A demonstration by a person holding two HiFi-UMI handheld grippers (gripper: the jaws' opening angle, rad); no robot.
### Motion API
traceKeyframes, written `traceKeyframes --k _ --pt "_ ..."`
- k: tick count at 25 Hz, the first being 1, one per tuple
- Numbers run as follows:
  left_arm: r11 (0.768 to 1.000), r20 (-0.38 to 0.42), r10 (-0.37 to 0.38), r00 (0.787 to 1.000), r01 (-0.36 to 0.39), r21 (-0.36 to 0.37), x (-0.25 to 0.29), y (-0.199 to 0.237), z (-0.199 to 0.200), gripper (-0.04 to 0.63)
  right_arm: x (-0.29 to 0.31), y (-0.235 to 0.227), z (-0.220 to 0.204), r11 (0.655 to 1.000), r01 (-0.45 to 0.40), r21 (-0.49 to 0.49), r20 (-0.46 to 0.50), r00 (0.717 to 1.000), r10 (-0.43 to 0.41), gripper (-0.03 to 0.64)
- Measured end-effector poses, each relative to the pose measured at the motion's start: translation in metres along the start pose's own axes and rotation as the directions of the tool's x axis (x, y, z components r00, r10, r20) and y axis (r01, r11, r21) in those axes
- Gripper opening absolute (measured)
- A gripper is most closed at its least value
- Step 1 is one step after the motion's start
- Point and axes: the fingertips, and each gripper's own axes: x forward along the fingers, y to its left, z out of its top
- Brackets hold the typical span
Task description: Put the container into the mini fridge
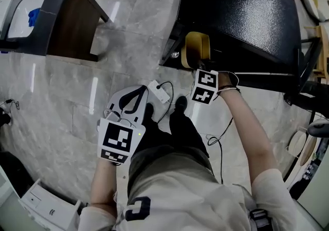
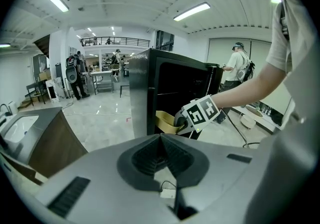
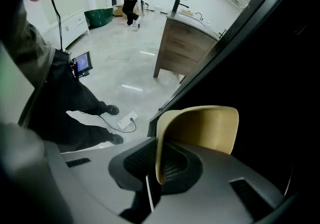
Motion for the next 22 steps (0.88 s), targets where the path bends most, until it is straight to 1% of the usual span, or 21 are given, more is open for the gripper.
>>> traceKeyframes --k 5,11,16,19,22 --pt "1.0 -0.021 -0.003 1.0 0.003 0.013 -0.003 -0.006 -0.006 0.057 0.021 -0.014 -0.003 1.0 0.026 -0.008 -0.011 1.0 -0.026 0.032" --pt "1.0 -0.044 -0.014 0.999 0.014 0.004 0.001 -0.015 -0.015 0.057 0.041 -0.039 -0.012 0.994 0.107 -0.02 -0.046 0.993 -0.108 0.032" --pt "1.0 -0.058 0.006 0.998 -0.006 -0.001 -0.003 -0.011 -0.019 0.057 0.053 -0.049 -0.008 0.993 0.117 -0.014 -0.041 0.992 -0.117 0.032" --pt "0.999 -0.057 0.03 0.998 -0.031 -0.019 -0.005 -0.006 -0.02 0.057 0.06 -0.057 -0.008 0.991 0.129 -0.017 -0.043 0.991 -0.13 0.032" --pt "0.999 -0.059 0.038 0.998 -0.04 -0.036 -0.006 -0.004 -0.022 0.057 0.065 -0.065 -0.005 0.99 0.136 -0.02 -0.035 0.99 -0.137 0.032"
